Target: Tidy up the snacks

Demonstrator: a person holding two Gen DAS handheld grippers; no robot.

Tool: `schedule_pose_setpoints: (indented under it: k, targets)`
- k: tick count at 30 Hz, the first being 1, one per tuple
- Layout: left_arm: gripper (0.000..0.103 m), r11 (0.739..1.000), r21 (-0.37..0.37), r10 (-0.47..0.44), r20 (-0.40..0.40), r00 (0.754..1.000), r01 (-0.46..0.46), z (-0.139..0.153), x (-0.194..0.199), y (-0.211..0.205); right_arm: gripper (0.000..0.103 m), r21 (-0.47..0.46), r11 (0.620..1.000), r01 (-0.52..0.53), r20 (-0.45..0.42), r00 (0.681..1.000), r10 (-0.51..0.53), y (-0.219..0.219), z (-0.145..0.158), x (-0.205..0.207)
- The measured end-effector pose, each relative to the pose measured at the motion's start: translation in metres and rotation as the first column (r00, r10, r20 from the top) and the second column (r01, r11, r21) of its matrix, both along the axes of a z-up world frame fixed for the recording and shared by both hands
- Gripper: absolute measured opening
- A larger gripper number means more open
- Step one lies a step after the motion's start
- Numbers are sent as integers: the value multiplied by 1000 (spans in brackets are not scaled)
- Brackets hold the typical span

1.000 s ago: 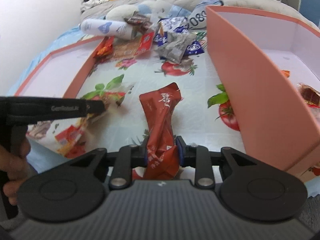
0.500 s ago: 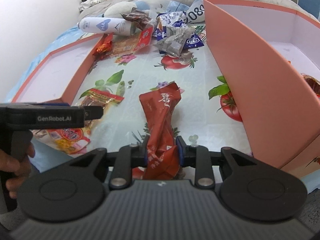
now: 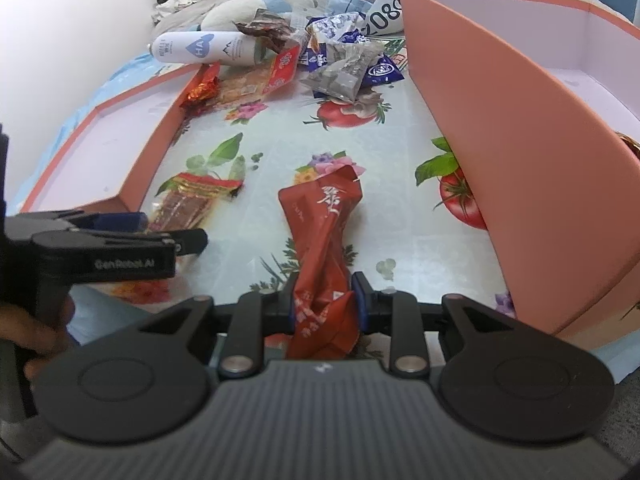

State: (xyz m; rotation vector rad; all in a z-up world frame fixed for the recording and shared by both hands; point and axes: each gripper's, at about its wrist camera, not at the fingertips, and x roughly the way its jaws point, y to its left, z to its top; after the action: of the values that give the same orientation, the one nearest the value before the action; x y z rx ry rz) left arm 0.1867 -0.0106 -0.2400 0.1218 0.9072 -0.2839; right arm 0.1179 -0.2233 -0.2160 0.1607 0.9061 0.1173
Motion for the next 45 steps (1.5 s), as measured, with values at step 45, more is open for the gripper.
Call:
schedule_pose_setpoints:
  k: [45]
  targets:
    - [59, 930, -341, -13, 336, 942, 135, 242, -38, -93, 30, 20, 991, 135, 394, 910, -132, -76, 193, -14]
